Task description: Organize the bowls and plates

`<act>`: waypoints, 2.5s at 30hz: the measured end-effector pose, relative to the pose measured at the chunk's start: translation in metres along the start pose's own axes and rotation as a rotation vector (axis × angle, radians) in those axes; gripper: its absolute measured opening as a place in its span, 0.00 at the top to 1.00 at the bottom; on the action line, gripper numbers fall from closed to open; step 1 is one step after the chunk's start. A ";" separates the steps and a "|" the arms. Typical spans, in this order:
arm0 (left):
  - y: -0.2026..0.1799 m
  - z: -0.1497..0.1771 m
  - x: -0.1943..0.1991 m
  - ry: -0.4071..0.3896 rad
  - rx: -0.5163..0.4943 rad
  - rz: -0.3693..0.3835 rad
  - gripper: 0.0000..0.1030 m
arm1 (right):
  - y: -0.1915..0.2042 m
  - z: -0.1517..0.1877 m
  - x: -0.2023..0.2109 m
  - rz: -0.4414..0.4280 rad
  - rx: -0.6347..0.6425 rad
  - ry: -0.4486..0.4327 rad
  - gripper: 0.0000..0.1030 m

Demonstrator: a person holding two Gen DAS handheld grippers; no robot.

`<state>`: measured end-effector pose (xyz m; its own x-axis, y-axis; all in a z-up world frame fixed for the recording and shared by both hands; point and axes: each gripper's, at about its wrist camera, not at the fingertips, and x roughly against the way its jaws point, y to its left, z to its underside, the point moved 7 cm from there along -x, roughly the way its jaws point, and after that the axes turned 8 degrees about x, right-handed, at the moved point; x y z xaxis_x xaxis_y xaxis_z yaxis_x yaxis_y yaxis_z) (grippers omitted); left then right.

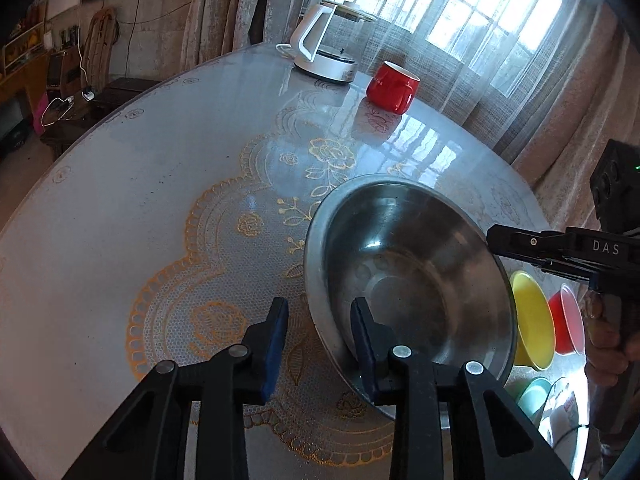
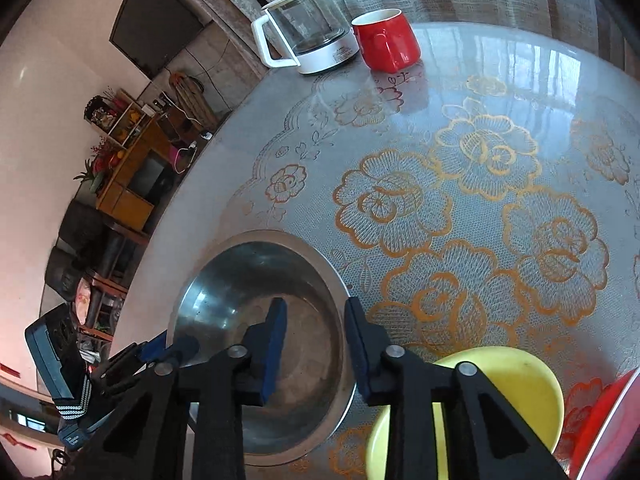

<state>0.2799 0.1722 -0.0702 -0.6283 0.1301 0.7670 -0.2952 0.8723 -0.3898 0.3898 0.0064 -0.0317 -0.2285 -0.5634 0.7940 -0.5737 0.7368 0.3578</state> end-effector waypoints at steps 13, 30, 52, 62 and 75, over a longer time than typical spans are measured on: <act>0.013 0.016 0.032 -0.050 0.063 0.047 0.73 | 0.034 0.018 0.019 0.156 0.037 -0.087 0.73; 0.015 0.025 0.050 -0.042 -0.057 0.002 0.79 | 0.026 0.038 -0.002 0.117 -0.003 -0.004 0.76; 0.057 0.106 0.118 -0.071 -0.069 0.048 0.78 | 0.105 0.158 0.018 0.178 0.025 -0.009 0.76; 0.058 0.117 0.113 -0.070 -0.062 0.014 0.78 | 0.113 0.163 0.018 0.267 0.064 -0.040 0.75; 0.055 0.128 0.124 -0.110 -0.080 -0.034 0.77 | 0.123 0.181 0.028 0.269 -0.002 -0.074 0.68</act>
<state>0.0932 0.1764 -0.0618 -0.6954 0.0508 0.7168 -0.2625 0.9106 -0.3192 0.1708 0.0138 -0.0542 -0.4293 -0.3728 0.8226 -0.4833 0.8643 0.1394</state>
